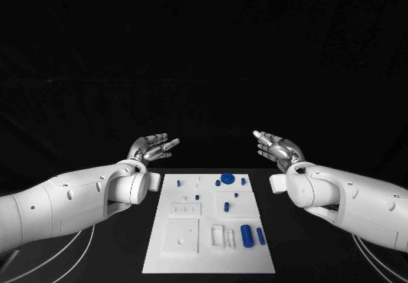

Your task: Assemble the parts on the task board

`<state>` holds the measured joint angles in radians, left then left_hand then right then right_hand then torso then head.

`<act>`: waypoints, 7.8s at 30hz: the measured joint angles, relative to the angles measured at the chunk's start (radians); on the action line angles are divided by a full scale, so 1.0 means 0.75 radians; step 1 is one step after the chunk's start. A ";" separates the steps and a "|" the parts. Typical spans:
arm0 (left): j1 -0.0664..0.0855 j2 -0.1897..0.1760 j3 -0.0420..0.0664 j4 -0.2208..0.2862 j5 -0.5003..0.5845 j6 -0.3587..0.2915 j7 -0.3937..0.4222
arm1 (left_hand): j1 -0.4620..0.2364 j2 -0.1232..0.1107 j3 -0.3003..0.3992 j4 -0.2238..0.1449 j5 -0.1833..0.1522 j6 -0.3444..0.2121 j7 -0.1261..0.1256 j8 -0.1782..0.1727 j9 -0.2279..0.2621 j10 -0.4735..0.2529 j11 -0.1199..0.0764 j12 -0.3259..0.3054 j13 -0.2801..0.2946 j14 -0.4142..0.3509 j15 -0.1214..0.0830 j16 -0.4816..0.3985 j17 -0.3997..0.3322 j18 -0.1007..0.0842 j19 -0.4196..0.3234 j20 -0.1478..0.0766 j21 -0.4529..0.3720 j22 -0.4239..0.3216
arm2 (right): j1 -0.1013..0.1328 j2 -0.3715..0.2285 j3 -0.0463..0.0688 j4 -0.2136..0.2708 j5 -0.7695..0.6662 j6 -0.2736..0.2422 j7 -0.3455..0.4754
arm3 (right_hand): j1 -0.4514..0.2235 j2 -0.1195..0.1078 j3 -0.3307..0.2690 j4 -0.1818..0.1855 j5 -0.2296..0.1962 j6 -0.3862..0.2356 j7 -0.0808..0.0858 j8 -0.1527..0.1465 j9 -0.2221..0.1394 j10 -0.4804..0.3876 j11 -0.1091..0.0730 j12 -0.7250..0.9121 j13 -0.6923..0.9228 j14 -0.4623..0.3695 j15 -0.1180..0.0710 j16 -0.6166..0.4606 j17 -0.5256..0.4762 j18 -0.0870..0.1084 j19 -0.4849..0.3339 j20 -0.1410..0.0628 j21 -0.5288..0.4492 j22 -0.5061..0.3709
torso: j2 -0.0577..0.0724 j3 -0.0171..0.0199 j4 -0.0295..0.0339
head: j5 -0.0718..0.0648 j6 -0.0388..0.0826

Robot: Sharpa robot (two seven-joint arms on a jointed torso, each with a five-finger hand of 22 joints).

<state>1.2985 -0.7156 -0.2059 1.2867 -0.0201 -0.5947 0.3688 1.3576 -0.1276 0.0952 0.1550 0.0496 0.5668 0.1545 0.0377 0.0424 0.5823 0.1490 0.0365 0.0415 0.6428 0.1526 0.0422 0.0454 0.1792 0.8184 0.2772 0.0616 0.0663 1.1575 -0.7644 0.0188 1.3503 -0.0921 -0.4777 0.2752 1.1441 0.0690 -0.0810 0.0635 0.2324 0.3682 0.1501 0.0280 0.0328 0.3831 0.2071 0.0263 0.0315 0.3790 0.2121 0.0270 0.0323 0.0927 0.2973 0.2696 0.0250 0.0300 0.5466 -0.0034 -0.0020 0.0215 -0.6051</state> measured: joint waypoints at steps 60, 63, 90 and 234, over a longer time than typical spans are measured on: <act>0.098 -0.129 0.043 0.286 -0.071 0.270 -0.067 | 0.017 0.189 -0.130 -0.273 0.038 0.351 0.028 0.023 0.017 0.567 0.027 0.026 0.020 0.646 -0.030 0.046 0.024 -0.106 0.275 -0.210 0.140 0.018 | 0.060 0.234 0.039 -0.234 -2.159 0.350 -0.469 | 0.103 -0.271 0.673 -0.451 0.150 0.972 -0.052 0.043 0.051 1.004 -0.152 0.040 0.037 1.419 -0.290 1.176 0.718 0.040 1.496 -0.400 0.707 0.627 | 0.209 -0.0203 0.1321 | -0.055 0.019; 0.101 -0.131 0.045 0.291 -0.074 0.273 -0.068 | 0.017 0.189 -0.130 -0.273 0.038 0.351 0.028 0.023 0.017 0.567 0.027 0.026 0.020 0.646 -0.030 0.046 0.024 -0.106 0.275 -0.210 0.140 0.018 | 0.060 0.233 0.039 -0.231 -2.193 0.344 -0.490 | 0.111 -0.279 0.693 -0.444 0.124 0.971 -0.053 0.043 0.050 0.991 -0.153 0.040 0.037 1.419 -0.289 1.187 0.707 0.039 1.496 -0.401 0.707 0.640 | 0.216 -0.0203 0.1338 | -0.055 0.018; 0.131 -0.137 0.051 0.320 -0.084 0.281 -0.072 | 0.006 0.178 -0.129 -0.265 0.020 0.351 0.028 0.023 0.018 0.557 0.028 0.026 0.021 0.641 -0.025 0.046 0.024 -0.106 0.274 -0.210 0.139 0.016 | 0.060 0.273 0.035 -0.269 -2.333 0.329 -0.590 | 0.131 -0.299 0.747 -0.409 0.046 0.962 -0.053 0.043 0.050 0.981 -0.152 0.040 0.037 1.414 -0.285 1.238 0.649 0.039 1.526 -0.393 0.637 0.757 | 0.264 -0.0202 0.1475 | -0.067 0.029; 0.185 -0.109 0.051 0.311 -0.089 0.289 -0.081 | 0.007 0.177 -0.117 -0.253 0.020 0.349 0.029 0.023 0.017 0.543 0.033 0.026 0.020 0.641 -0.025 0.046 0.024 -0.106 0.269 -0.205 0.145 0.015 | 0.059 0.520 0.029 -0.414 -2.400 0.081 -0.715 | 0.166 -0.279 0.916 -0.377 -0.181 1.062 -0.059 0.042 0.099 1.121 -0.188 0.041 0.040 1.392 -0.315 1.241 0.664 0.008 1.531 -0.436 0.509 1.057 | 0.341 -0.0199 0.1641 | -0.029 0.044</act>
<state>1.4376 -0.7977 -0.1675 1.5197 -0.0868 -0.3780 0.3077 1.3629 0.0055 0.0075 -0.0347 0.0648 0.8289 0.1766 0.0552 0.0554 0.9896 0.1734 0.0558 0.0566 1.1238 0.1341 0.0767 0.0632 0.0995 1.0205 0.1234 0.1701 0.0774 1.2021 -0.3744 0.0404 1.0397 -1.8920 -0.4166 -0.2614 1.2685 -0.1398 0.6062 -0.2196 0.0965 1.1646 0.1062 0.0599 0.1069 1.2242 0.0664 0.0573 0.0618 1.4233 -0.0243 0.9578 0.5304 0.0985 1.4455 -0.0572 0.4069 0.8224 0.8021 -0.0183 0.1211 -0.0001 -0.5722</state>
